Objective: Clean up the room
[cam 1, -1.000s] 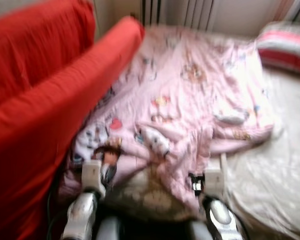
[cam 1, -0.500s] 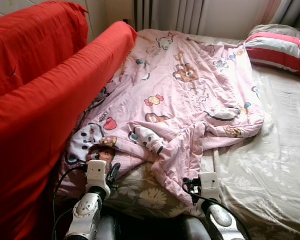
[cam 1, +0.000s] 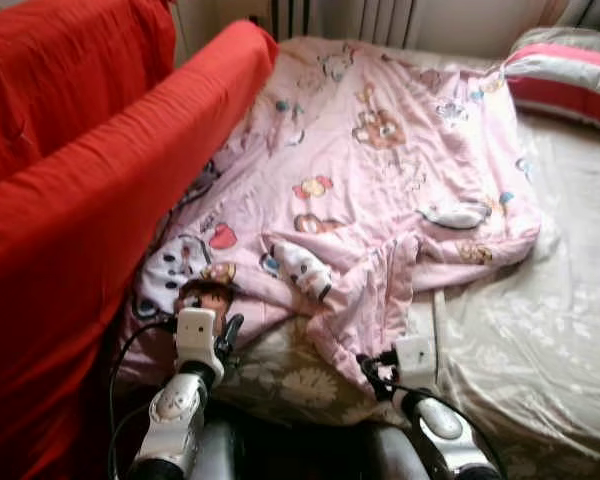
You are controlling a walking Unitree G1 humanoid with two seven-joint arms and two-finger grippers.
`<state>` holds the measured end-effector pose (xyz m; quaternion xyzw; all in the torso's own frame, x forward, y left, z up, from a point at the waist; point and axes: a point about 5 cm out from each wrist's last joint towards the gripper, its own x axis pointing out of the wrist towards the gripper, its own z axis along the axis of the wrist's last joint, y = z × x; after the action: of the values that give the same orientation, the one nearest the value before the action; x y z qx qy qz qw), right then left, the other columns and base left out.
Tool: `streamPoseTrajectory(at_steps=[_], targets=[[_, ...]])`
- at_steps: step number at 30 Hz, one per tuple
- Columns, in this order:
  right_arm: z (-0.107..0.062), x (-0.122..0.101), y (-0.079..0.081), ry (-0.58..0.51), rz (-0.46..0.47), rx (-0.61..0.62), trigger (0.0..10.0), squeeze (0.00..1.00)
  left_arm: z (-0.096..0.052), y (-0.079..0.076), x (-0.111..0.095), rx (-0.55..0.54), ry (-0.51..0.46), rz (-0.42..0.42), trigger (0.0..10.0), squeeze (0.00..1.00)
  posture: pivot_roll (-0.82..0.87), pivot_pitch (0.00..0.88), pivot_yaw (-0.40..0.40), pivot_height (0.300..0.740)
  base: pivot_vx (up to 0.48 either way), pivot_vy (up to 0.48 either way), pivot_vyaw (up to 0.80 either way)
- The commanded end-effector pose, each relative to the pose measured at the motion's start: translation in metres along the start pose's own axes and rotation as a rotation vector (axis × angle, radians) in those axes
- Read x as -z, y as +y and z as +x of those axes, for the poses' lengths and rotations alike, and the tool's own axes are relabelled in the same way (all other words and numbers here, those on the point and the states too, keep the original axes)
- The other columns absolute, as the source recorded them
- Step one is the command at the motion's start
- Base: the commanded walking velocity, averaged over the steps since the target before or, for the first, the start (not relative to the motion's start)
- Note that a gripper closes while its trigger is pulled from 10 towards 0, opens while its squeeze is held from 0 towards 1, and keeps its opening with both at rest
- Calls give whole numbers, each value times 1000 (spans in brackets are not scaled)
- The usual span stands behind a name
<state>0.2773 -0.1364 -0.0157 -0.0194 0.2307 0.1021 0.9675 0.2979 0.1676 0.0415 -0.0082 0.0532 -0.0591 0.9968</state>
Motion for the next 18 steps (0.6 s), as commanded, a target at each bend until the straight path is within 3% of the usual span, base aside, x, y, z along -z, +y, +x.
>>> streamPoseTrajectory(at_steps=[1,2,18], targets=[[-1,6,2,30,2,5,10000,608,-2,1,-1,2,-3,2,10000,0,51,276,-10,623,0,0,0],[-1,6,3,33,0,7,10000,0,-3,0,-4,5,-17,4,10000,0,58,292,-6,623,0,0,0],[1,3,1,54,-21,68,10000,0,-25,2,-14,12,-37,10,10000,0,127,402,28,623,0,0,0]])
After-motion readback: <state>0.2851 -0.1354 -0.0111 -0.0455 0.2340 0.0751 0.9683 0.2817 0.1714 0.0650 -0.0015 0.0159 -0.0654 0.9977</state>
